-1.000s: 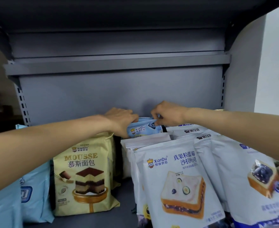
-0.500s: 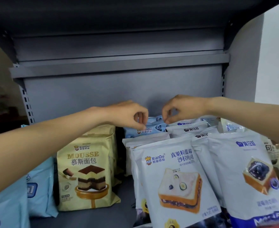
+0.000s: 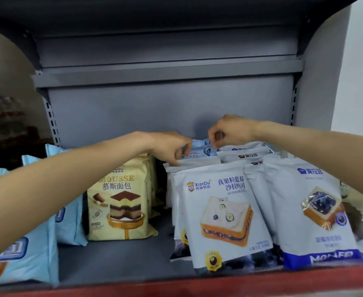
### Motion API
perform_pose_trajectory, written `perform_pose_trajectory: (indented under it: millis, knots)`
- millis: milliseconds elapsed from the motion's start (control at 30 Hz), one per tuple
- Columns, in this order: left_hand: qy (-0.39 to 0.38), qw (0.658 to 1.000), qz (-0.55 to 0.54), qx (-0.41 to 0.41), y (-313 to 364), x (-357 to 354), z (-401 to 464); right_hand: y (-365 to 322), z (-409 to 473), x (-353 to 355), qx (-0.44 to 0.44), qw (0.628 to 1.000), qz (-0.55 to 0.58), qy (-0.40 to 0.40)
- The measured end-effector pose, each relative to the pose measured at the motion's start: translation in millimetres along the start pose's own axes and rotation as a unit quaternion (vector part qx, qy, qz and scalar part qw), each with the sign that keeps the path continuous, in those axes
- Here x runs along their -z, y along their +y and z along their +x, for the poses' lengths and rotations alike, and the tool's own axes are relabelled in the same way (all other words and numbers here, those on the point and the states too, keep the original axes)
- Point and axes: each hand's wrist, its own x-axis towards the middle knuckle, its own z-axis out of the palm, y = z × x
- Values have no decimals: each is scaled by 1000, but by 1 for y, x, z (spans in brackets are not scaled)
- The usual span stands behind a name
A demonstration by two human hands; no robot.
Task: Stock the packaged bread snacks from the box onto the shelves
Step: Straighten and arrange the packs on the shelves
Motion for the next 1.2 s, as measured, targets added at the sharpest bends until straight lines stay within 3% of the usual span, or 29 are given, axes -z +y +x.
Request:
perform_pose_trajectory:
  millis: [133,200,367,433,500,600,700,833,1033,1200]
  knots:
    - [142,986,89,13,4,4,1,2,-2,8,-6,1000,16,-26]
    - [158,981,112,14,5,1,2,-1,-7,8,-12,996,64,-59]
    - [24,999,7,25,-5,3,-9,-16,-21,8,25,995,73,-67]
    - [20,999,0,26,-8,3,-11,-26,-29,15,50,993,77,-74]
    - [24,999,0,23,-6,2,-12,-38,-39,21,62,984,95,-136]
    - [85,996,-16,-20,2,4,-18,-54,-47,19,56,975,48,-210]
    - [91,994,-39,-47,15,11,-29,-56,-49,11,61,979,10,-197]
    - [-73,993,-91,36,28,8,-38,-54,-54,4,35,975,-59,-211]
    - [-39,996,-32,74,37,6,-35,-58,-60,2,42,980,-47,-191]
    - [-59,996,-17,68,41,3,-36,-61,-62,2,34,982,-48,-179]
